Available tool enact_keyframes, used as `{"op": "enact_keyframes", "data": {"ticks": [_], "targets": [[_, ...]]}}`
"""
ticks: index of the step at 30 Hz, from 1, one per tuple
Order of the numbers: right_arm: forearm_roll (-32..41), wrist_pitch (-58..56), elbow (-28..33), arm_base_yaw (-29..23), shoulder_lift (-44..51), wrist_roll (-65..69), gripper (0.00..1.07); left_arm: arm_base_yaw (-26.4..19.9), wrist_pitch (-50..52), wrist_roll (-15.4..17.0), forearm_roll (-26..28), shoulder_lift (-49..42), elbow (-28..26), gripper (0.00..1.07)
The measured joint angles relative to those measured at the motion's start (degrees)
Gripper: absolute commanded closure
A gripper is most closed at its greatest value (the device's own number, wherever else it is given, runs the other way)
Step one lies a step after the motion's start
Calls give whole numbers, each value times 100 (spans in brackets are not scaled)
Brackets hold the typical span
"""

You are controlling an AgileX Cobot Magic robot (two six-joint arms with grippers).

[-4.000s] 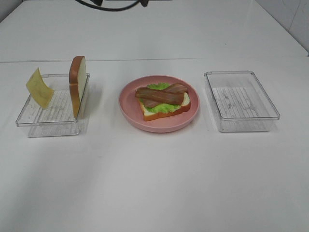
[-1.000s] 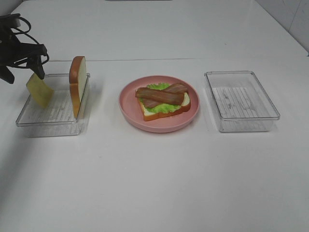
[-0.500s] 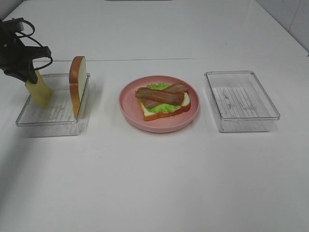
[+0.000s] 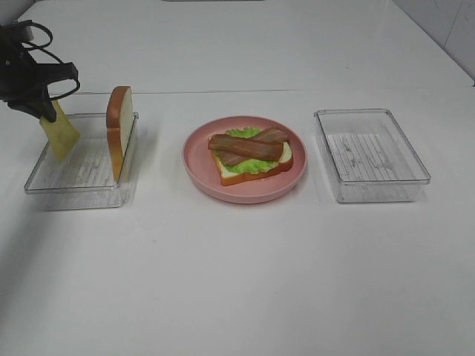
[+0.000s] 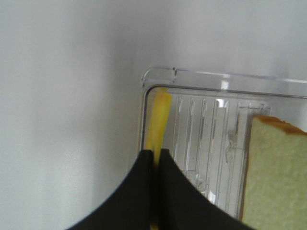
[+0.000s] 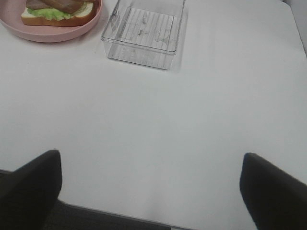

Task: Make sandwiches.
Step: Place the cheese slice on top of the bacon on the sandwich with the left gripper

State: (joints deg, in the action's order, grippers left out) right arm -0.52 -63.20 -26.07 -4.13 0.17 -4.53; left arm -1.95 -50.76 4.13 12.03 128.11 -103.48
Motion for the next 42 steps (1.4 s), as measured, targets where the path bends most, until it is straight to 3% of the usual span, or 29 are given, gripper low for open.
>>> {"op": "enact_keyframes", "data": {"ticks": [8, 19, 34, 42], "targets": [[6, 0, 0, 0, 0, 0, 10, 0, -23, 0, 63, -642, -309, 107], [6, 0, 0, 0, 0, 0, 10, 286, 286, -17, 716, -1278, -590, 107], [6, 0, 0, 0, 0, 0, 10, 2091, 1541, -309, 1977, -1215, -590, 107], [6, 0, 0, 0, 0, 0, 10, 2607, 1610, -309, 2172, -894, -590, 107]]}}
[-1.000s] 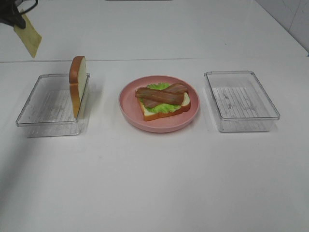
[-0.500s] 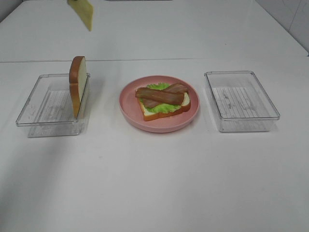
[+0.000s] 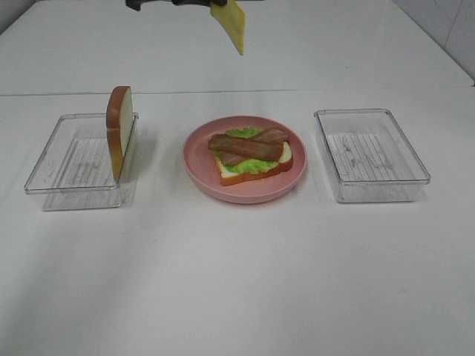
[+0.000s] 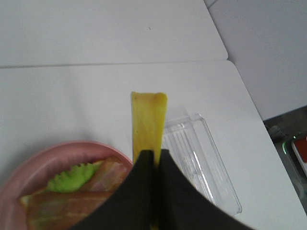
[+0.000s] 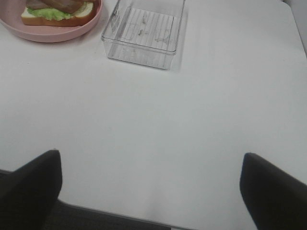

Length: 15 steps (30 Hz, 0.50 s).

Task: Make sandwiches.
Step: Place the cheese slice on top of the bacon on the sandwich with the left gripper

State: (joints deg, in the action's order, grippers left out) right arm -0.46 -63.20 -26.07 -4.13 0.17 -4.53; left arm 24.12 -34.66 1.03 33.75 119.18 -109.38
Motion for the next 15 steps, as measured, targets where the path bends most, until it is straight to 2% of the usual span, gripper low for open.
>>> {"op": "enact_keyframes", "data": {"ticks": [7, 11, 15], "targets": [[0, 0, 0, 0, 0, 0, 10, 413, -23, 0, 418, 498, 0, 107], [0, 0, 0, 0, 0, 0, 10, 458, -138, 0, 693, 808, 0, 107], [0, 0, 0, 0, 0, 0, 10, 458, -212, 0, 716, 985, 0, 107]]}}
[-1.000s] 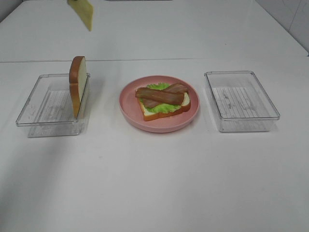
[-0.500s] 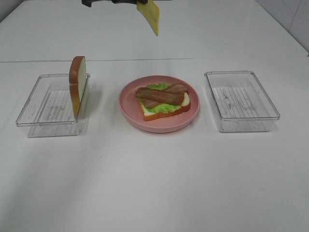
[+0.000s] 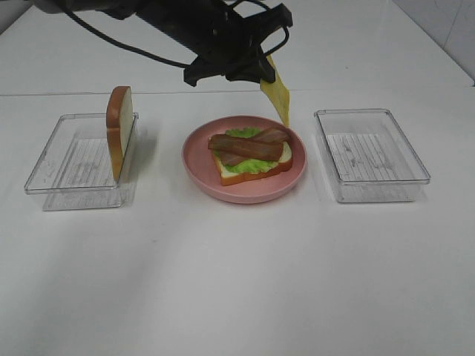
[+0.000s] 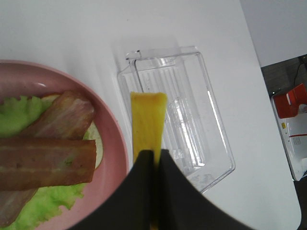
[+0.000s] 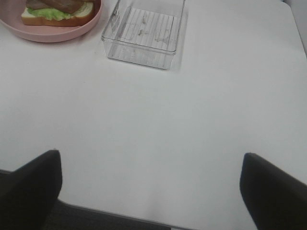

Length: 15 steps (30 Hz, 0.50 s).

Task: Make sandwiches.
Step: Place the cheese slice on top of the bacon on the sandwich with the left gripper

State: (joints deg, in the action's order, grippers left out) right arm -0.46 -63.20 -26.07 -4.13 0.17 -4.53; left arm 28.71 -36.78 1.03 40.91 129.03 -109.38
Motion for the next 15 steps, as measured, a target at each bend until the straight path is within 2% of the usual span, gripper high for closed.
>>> {"op": "enact_keyframes", "data": {"ticks": [11, 14, 15], "targets": [[0, 0, 0, 0, 0, 0, 10, 0, -103, 0, -6, 470, 0, 107], [0, 0, 0, 0, 0, 0, 10, 0, -103, 0, -103, 584, 0, 107], [0, 0, 0, 0, 0, 0, 10, 0, -109, 0, -281, 636, 0, 107]]}}
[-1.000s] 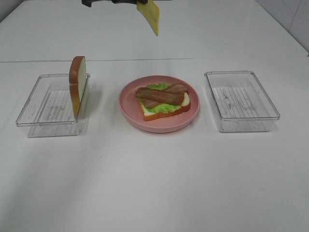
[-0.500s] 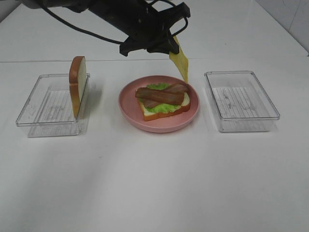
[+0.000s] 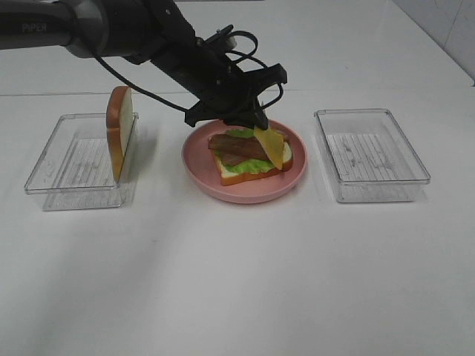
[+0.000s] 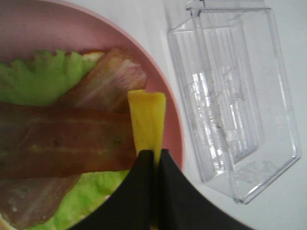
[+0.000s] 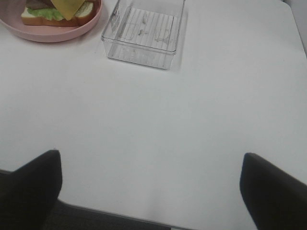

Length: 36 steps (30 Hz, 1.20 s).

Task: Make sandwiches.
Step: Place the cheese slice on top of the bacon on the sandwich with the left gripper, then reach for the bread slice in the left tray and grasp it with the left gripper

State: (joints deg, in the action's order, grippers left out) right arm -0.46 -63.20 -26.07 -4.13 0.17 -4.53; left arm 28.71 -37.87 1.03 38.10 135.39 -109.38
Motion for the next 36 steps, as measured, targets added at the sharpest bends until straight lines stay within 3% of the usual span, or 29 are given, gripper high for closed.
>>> {"op": "enact_keyframes", "data": {"ticks": [12, 13, 14, 15, 16, 17, 18, 19, 20, 21, 23, 24, 25, 32, 35, 36], "targets": [[0, 0, 0, 0, 0, 0, 10, 0, -63, 11, -831, 92, 0, 105], [0, 0, 0, 0, 0, 0, 10, 0, -63, 11, -877, 92, 0, 98], [0, 0, 0, 0, 0, 0, 10, 0, -63, 11, -877, 92, 0, 98], [0, 0, 0, 0, 0, 0, 10, 0, -63, 11, -974, 92, 0, 87], [0, 0, 0, 0, 0, 0, 10, 0, -63, 11, -974, 92, 0, 87], [0, 0, 0, 0, 0, 0, 10, 0, -63, 11, -997, 92, 0, 78], [0, 0, 0, 0, 0, 0, 10, 0, -63, 17, -1014, 92, 0, 58], [0, 0, 0, 0, 0, 0, 10, 0, -63, 17, -1014, 92, 0, 58], [0, 0, 0, 0, 0, 0, 10, 0, -63, 23, -1031, 92, 0, 39], [0, 0, 0, 0, 0, 0, 10, 0, -63, 23, -1031, 92, 0, 39], [0, 0, 0, 0, 0, 0, 10, 0, -57, 11, -1106, 92, 0, 15], [0, 0, 0, 0, 0, 0, 10, 0, -57, 11, -1106, 92, 0, 15], [0, 0, 0, 0, 0, 0, 10, 0, -52, -57, -1157, 86, 0, 7], [0, 0, 0, 0, 0, 0, 10, 0, -155, -183, -1450, 23, -286, 4], [0, 0, 0, 0, 0, 0, 10, 0, -464, -155, -1690, -17, -733, 4], [0, 0, 0, 0, 0, 0, 10, 0, -779, -52, -1931, -40, -1140, 4]]}}
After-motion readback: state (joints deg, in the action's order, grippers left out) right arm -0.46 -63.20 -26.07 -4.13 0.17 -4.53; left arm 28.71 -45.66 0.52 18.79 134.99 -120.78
